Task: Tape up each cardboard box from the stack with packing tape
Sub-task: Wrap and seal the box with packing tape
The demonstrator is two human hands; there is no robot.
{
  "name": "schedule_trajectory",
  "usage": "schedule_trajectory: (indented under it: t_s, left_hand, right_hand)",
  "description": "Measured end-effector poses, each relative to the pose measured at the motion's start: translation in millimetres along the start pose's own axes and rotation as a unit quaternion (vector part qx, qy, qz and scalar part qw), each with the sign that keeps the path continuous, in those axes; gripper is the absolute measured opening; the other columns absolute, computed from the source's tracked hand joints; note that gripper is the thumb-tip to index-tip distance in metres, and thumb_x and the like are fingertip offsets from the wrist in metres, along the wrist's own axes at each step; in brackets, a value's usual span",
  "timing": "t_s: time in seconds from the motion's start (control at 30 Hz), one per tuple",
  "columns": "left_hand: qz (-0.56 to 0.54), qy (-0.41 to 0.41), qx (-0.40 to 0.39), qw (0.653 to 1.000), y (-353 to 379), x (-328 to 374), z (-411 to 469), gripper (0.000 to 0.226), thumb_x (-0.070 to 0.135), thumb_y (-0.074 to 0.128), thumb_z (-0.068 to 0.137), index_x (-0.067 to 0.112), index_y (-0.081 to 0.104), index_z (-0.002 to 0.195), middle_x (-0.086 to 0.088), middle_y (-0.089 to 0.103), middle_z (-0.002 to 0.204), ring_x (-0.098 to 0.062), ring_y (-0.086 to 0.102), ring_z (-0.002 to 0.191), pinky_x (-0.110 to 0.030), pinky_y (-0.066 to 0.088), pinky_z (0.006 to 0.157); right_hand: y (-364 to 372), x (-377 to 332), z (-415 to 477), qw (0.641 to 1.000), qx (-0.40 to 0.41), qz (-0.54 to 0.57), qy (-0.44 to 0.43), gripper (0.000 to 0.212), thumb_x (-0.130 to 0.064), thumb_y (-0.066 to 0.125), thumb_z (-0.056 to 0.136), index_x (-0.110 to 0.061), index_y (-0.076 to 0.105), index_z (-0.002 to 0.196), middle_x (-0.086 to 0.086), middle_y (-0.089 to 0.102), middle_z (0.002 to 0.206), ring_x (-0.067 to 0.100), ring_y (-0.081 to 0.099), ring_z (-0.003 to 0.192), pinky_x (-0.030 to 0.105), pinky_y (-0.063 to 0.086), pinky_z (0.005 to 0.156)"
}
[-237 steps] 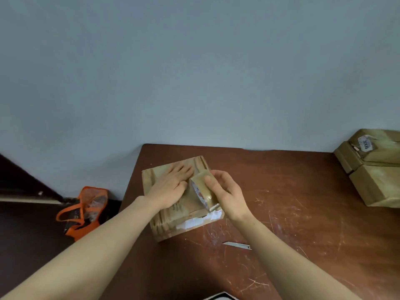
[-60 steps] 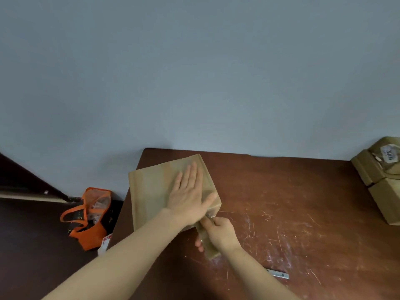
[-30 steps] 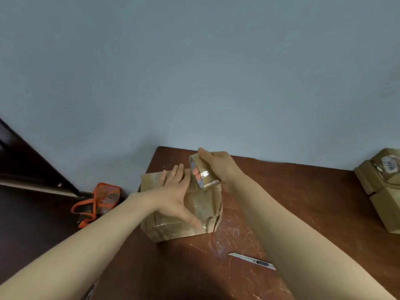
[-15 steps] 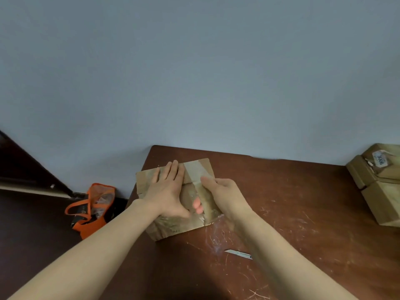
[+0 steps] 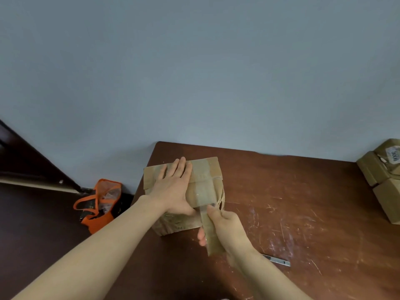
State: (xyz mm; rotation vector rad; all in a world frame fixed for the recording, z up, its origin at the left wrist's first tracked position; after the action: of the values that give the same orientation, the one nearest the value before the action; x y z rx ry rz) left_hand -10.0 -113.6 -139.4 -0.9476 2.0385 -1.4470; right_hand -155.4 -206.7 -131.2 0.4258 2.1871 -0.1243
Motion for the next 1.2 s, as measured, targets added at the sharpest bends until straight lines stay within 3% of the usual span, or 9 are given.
schedule_trajectory:
  t_s: [0.23, 0.37, 0.47, 0.63, 0.77, 0.93, 1.03, 1.13, 1.2]
  left_hand:
    - [-0.047, -0.023, -0.122, 0.991, -18, 6, 4, 0.129, 0.071, 0.059, 0.071, 0.010, -0.025, 0.147, -0.012, -0.035, 0.152, -0.027, -0.031, 0.141, -0.050, -0.013, 0.117]
    - [-0.079, -0.030, 0.035, 0.996, -22, 38, 22, 0.095, 0.078, 0.006, 0.084, 0.013, -0.020, 0.148, -0.007, -0.031, 0.153, -0.020, -0.027, 0.142, -0.043, -0.016, 0.117]
    - [-0.058, -0.019, 0.052, 0.997, 0, 49, 28, 0.092, 0.075, -0.005, 0.083, 0.013, -0.020, 0.149, -0.007, -0.028, 0.156, -0.018, -0.026, 0.143, -0.041, -0.013, 0.118]
    - [-0.124, 0.047, -0.106, 0.985, -16, 26, 15, 0.122, 0.092, 0.033, 0.065, 0.022, -0.027, 0.146, -0.007, -0.044, 0.145, -0.020, -0.043, 0.132, -0.045, -0.021, 0.114]
    - [0.029, 0.020, -0.106, 0.994, -7, -11, -6, 0.139, 0.071, 0.070, 0.059, 0.037, -0.041, 0.135, -0.015, -0.048, 0.142, -0.032, -0.042, 0.133, -0.057, -0.018, 0.112]
    - [-0.074, 0.019, -0.138, 0.987, -16, -20, 1, 0.126, 0.058, 0.075, 0.062, 0.045, -0.017, 0.147, -0.010, -0.017, 0.159, -0.029, -0.016, 0.146, -0.052, 0.001, 0.118]
    - [-0.227, 0.032, -0.206, 0.951, -24, -39, 6, 0.109, 0.062, 0.074, 0.059, 0.043, 0.017, 0.150, 0.006, 0.036, 0.150, -0.013, 0.032, 0.137, -0.036, 0.029, 0.114]
    - [-0.219, 0.022, -0.087, 0.972, -25, -43, 13, 0.086, 0.067, 0.066, 0.063, 0.046, 0.037, 0.142, 0.011, 0.057, 0.133, -0.010, 0.049, 0.126, -0.032, 0.039, 0.107]
    - [-0.139, 0.018, 0.026, 0.990, -19, -32, 9, 0.088, 0.058, 0.062, 0.080, 0.034, 0.015, 0.150, -0.003, 0.027, 0.156, -0.020, 0.024, 0.144, -0.037, 0.020, 0.118]
  right_hand:
    - [1, 22, 24, 0.999, 0.011, -0.043, -0.017, 0.033, -0.030, 0.040, 0.103, -0.004, 0.057, 0.091, 0.010, 0.065, 0.056, 0.020, 0.056, 0.044, 0.026, 0.048, 0.051]
    - [0, 25, 26, 0.999, 0.005, -0.032, -0.019, 0.034, -0.029, 0.041, 0.102, -0.002, 0.056, 0.089, 0.011, 0.065, 0.056, 0.020, 0.057, 0.044, 0.029, 0.048, 0.053]
    - [-1, 22, 29, 0.999, -0.006, -0.032, -0.014, 0.038, -0.029, 0.041, 0.102, 0.000, 0.057, 0.085, 0.010, 0.065, 0.055, 0.018, 0.058, 0.043, 0.025, 0.051, 0.053]
    - [-6, 22, 26, 0.999, -0.013, -0.039, -0.001, 0.036, -0.032, 0.042, 0.102, -0.002, 0.057, 0.091, 0.010, 0.066, 0.057, 0.019, 0.058, 0.045, 0.025, 0.047, 0.051]
    - [-8, 17, 25, 0.999, -0.014, -0.035, 0.004, 0.034, -0.034, 0.043, 0.101, -0.005, 0.057, 0.090, 0.011, 0.066, 0.059, 0.020, 0.058, 0.047, 0.027, 0.050, 0.055]
    - [-13, -16, -4, 0.998, -0.044, -0.040, -0.018, 0.030, -0.030, 0.051, 0.098, -0.005, 0.060, 0.084, 0.012, 0.065, 0.059, 0.018, 0.058, 0.047, 0.021, 0.049, 0.051]
    - [-16, -49, -12, 0.993, -0.052, -0.051, -0.092, 0.026, -0.017, 0.052, 0.094, -0.004, 0.062, 0.074, 0.014, 0.063, 0.058, 0.020, 0.057, 0.049, 0.020, 0.047, 0.050]
    - [-10, -70, 8, 0.988, -0.047, -0.046, -0.141, 0.032, -0.020, 0.053, 0.096, -0.005, 0.062, 0.069, 0.015, 0.063, 0.060, 0.021, 0.056, 0.051, 0.021, 0.048, 0.052]
    - [-3, -79, 30, 0.987, -0.044, -0.042, -0.152, 0.038, -0.026, 0.053, 0.097, -0.007, 0.062, 0.066, 0.014, 0.062, 0.060, 0.018, 0.056, 0.050, 0.021, 0.047, 0.050]
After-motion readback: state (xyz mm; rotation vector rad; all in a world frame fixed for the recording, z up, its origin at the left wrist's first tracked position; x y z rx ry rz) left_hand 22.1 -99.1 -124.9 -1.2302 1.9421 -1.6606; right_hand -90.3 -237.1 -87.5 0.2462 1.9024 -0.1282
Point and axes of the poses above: each hand's wrist, its own z-axis towards the middle knuckle, its own y-axis out of the palm, x = y × z, the point moved 2 cm from there along z, towards the middle knuckle
